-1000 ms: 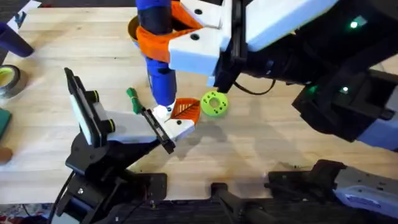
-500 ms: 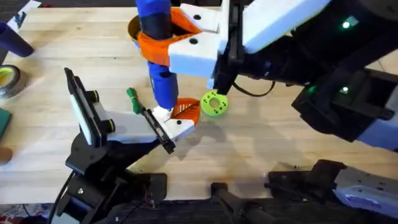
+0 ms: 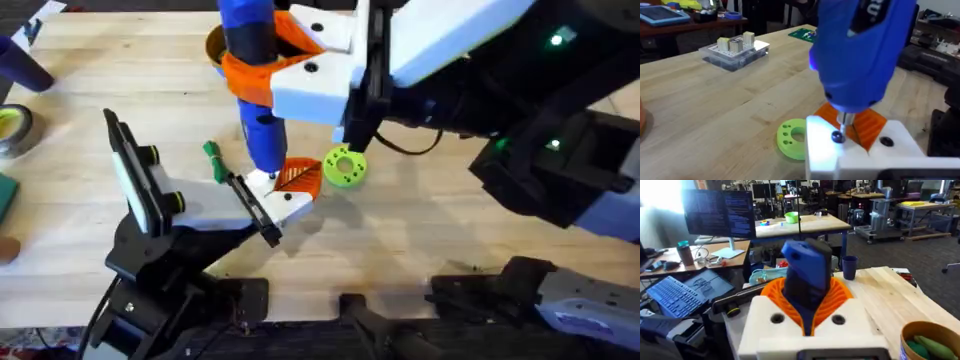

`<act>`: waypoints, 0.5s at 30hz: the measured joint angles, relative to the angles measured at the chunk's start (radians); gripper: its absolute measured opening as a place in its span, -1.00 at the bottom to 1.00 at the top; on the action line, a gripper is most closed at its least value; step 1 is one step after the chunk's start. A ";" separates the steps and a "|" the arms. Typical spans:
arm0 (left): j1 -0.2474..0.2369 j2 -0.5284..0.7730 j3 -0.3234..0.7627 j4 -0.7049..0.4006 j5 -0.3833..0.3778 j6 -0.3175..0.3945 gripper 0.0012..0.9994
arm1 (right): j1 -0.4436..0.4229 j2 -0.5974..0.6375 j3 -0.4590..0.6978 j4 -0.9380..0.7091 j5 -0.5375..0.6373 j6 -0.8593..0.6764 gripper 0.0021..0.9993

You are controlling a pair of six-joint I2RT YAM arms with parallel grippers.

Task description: Pick up the gripper from the table and insert it into the empty holder that is missing its gripper. Then pick up a screw, insert it into the mounting hole, and use the screwdriver to tighten it. Finally, clean up the table by picking up the vegetable and placing it into the bucket.

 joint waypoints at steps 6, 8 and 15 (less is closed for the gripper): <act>0.000 0.000 0.000 0.000 0.000 0.000 -0.97 | 0.000 0.000 0.000 -0.001 0.000 -0.004 -0.91; 0.000 0.000 0.000 0.000 0.000 0.000 -0.97 | 0.000 0.000 0.000 -0.002 0.000 -0.004 -0.91; 0.000 0.000 0.000 0.000 -0.001 0.000 -0.97 | 0.000 0.020 0.001 0.008 0.001 -0.004 -0.91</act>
